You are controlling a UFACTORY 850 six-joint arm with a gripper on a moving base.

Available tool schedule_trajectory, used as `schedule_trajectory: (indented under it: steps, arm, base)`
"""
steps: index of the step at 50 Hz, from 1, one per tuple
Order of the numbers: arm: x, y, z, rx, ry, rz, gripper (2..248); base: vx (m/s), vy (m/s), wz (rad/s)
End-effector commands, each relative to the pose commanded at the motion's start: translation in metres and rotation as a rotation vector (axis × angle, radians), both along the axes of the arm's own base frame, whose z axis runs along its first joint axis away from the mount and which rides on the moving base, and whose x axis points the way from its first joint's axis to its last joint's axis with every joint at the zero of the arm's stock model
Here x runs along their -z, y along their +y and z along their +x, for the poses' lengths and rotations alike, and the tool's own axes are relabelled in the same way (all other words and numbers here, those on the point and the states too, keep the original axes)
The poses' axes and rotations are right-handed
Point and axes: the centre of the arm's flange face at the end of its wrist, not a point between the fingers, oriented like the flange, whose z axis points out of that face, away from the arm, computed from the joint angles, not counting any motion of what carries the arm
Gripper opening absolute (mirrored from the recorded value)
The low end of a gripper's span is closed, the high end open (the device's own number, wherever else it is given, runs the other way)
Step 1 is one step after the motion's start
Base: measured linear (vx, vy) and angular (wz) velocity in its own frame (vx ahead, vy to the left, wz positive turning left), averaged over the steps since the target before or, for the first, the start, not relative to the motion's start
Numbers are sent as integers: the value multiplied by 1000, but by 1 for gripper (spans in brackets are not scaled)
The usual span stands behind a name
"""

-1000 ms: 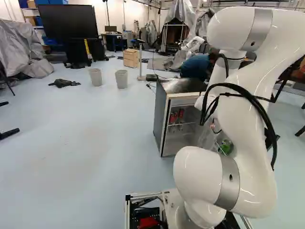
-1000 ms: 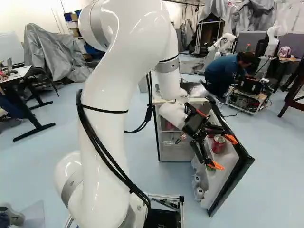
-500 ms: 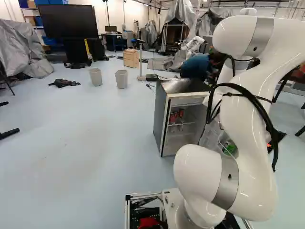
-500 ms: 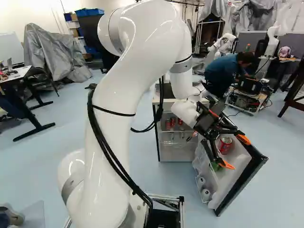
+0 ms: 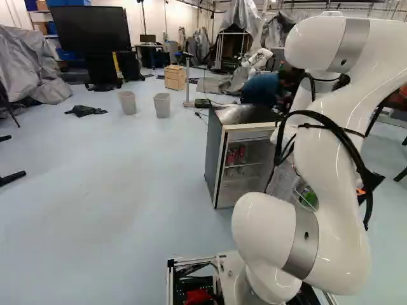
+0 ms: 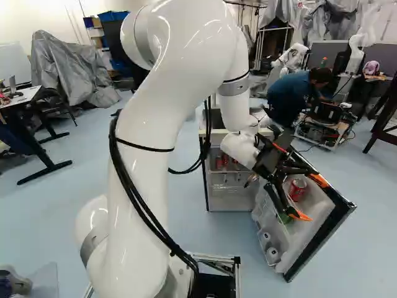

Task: Grab a drink from the fridge

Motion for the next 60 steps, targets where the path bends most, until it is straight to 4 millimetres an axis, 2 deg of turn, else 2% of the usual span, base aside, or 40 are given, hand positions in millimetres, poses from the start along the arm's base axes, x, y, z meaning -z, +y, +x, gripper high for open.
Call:
schedule_trajectory:
  steps: [31,60]
  arm:
    - [-8,48,-27,-365,107,-12,247]
    - [-15,104,-47,-737,175,-30,247]
  base:
    - [0,0,0]
    - [0,0,0]
